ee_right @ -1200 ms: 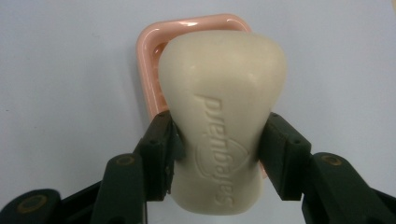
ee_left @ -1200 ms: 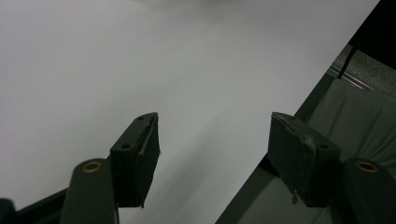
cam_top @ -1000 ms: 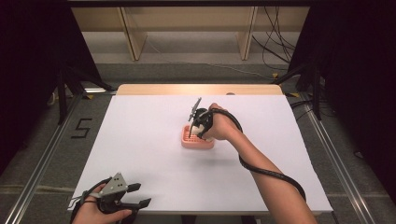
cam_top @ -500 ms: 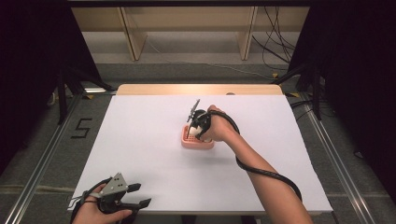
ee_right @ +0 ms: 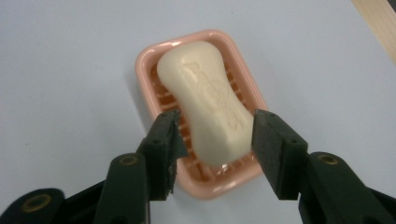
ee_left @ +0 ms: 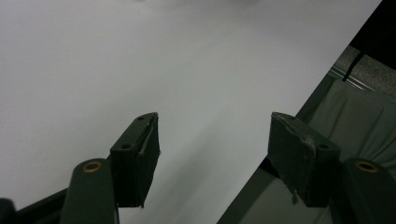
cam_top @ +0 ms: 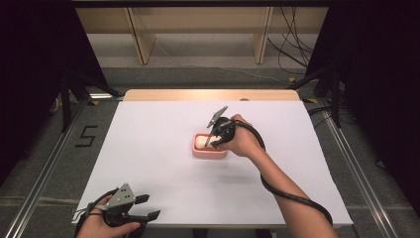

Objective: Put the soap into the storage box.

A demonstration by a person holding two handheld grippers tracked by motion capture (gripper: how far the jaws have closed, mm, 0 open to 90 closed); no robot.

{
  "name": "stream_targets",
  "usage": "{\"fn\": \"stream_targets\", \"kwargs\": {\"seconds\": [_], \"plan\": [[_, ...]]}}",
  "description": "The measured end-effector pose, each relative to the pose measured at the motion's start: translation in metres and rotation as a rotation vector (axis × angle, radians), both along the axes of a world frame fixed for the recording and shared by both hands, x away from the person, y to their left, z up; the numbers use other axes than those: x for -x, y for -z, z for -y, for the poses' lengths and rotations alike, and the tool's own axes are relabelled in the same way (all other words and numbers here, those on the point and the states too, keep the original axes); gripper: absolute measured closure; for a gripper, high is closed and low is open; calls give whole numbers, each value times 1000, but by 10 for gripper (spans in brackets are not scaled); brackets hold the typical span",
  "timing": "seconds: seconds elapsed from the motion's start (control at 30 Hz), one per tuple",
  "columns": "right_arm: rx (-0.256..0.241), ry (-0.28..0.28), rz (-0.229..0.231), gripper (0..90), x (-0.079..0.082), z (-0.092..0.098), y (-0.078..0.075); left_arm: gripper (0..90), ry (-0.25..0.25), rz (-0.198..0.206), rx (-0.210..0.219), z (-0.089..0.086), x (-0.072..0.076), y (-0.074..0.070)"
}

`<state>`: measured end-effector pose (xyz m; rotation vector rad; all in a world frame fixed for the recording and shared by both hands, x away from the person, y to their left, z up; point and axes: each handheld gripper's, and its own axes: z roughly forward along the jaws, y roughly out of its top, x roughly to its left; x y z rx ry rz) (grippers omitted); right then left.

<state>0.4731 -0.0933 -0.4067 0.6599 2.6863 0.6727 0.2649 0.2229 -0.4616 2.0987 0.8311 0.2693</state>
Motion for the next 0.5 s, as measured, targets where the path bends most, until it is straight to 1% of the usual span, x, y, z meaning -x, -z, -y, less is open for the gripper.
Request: {"fn": "stream_targets", "kwargs": {"seconds": [0.03, 0.07, 0.1, 0.13, 0.17, 0.2, 0.23, 0.27, 0.3, 0.33, 0.37, 0.4, 0.43, 0.47, 0.5], "plan": [[-19, 23, 3, 555, 6, 6, 0, 337, 0, 1, -1, 0, 0, 0], [-28, 24, 11, 560, 9, 10, 1, 337, -16, -6, 26, 2, 1, 1], [-34, 37, -2, 572, 15, 16, 2, 337, -8, -6, 10, 0, 0, 1], [-38, 40, 7, 582, 20, 21, 3, 337, -12, -19, 4, 0, 0, 0], [-48, 63, 8, 594, 28, 28, 5, 337, -23, -26, 21, 1, 1, 1], [-54, 70, 0, 598, 32, 32, 6, 337, -22, -11, 23, 1, 0, 1], [-61, 78, 8, 600, 37, 37, 8, 338, -29, -5, 29, 1, 0, 1], [-66, 79, 21, 606, 41, 43, 9, 338, -16, 9, 0, -1, -1, 1], [-59, 91, 24, 618, 50, 54, 12, 338, -13, 6, 4, -1, -2, 1], [-59, 91, 24, 618, 50, 54, 12, 338, -28, -9, 21, 0, 0, 1], [-78, 108, 42, 621, 55, 58, 13, 338, -33, -10, 29, 1, 0, 1], [-99, 127, 47, 627, 61, 62, 14, 339, -43, -22, 28, 0, 0, 1], [-110, 138, 44, 629, 65, 67, 15, 339, -45, -14, 29, 0, -1, 2], [-114, 150, 44, 631, 69, 71, 16, 339, -52, -19, 38, 0, -1, 2], [-114, 147, 31, 632, 74, 78, 16, 339, -51, -17, 24, -1, -1, 2]]}}
